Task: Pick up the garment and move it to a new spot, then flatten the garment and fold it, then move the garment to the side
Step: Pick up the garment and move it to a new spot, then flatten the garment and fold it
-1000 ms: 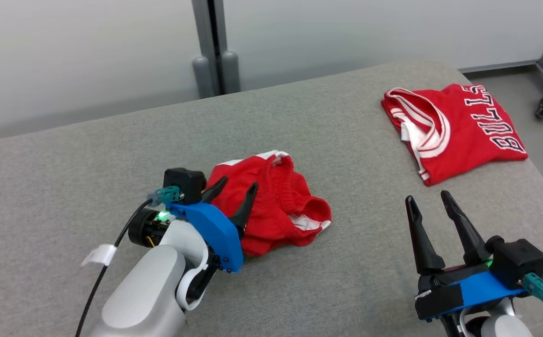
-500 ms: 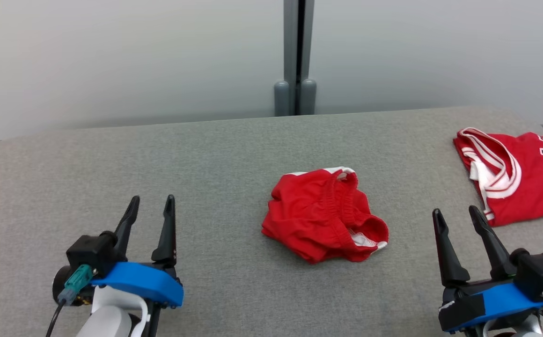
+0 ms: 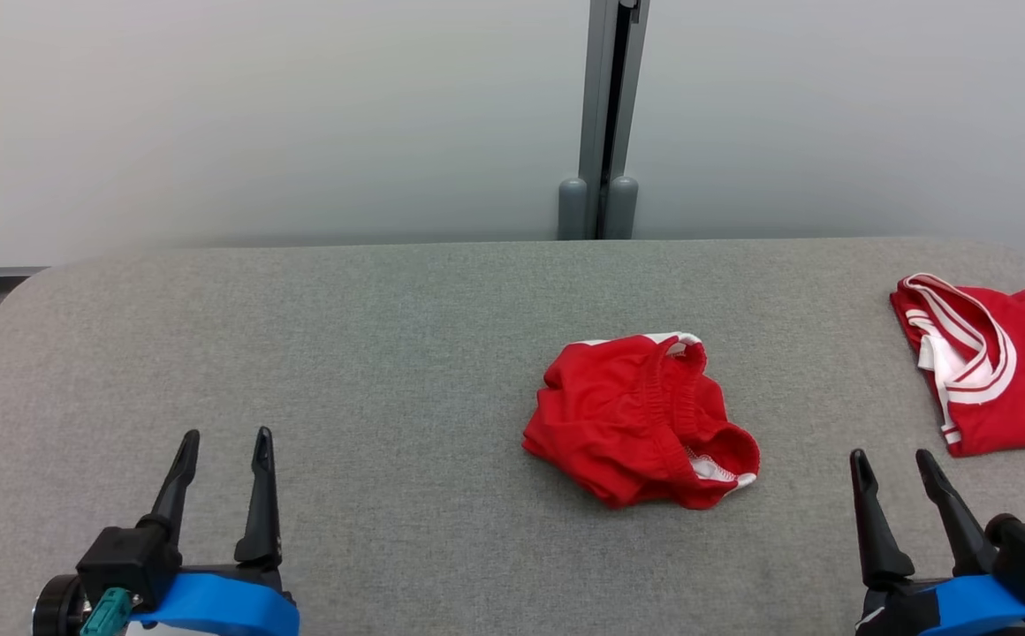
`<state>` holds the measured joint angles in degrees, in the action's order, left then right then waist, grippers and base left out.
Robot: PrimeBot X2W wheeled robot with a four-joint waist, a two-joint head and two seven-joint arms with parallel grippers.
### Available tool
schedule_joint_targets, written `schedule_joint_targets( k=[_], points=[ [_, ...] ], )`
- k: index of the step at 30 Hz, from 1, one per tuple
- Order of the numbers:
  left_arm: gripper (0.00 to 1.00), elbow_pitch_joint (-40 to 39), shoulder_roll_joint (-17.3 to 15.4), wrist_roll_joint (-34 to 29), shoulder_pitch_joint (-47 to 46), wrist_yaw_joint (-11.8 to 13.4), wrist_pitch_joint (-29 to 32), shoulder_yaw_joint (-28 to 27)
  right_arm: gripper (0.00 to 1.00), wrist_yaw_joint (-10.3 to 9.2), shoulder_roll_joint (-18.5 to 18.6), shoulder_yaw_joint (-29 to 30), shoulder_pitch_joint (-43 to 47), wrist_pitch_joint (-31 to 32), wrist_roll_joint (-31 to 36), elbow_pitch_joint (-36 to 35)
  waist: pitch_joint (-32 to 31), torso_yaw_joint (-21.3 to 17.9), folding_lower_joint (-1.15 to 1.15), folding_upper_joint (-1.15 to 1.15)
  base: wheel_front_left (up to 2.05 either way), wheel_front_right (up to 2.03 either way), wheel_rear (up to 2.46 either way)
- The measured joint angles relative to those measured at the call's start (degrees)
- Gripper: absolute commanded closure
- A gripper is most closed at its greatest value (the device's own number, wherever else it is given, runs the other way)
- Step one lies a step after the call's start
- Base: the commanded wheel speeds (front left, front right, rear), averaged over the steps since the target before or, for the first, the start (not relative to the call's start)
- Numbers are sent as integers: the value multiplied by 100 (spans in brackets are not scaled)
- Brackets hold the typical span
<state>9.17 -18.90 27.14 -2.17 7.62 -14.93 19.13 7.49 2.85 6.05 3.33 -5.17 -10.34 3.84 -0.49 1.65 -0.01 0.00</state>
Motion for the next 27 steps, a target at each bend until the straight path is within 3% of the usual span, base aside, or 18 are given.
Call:
schedule_joint_targets(
  k=[11,27],
  points=[
    [0,167,26,-51,145,-164,-5,-202,0,0,-1,-99,-12,-201,-116,311,52,-284,1,0,0,0,0],
    [0,283,129,-92,104,-259,-7,-151,0,0,-1,-196,-81,-254,-142,391,120,-313,1,0,0,0,0]
  ],
)
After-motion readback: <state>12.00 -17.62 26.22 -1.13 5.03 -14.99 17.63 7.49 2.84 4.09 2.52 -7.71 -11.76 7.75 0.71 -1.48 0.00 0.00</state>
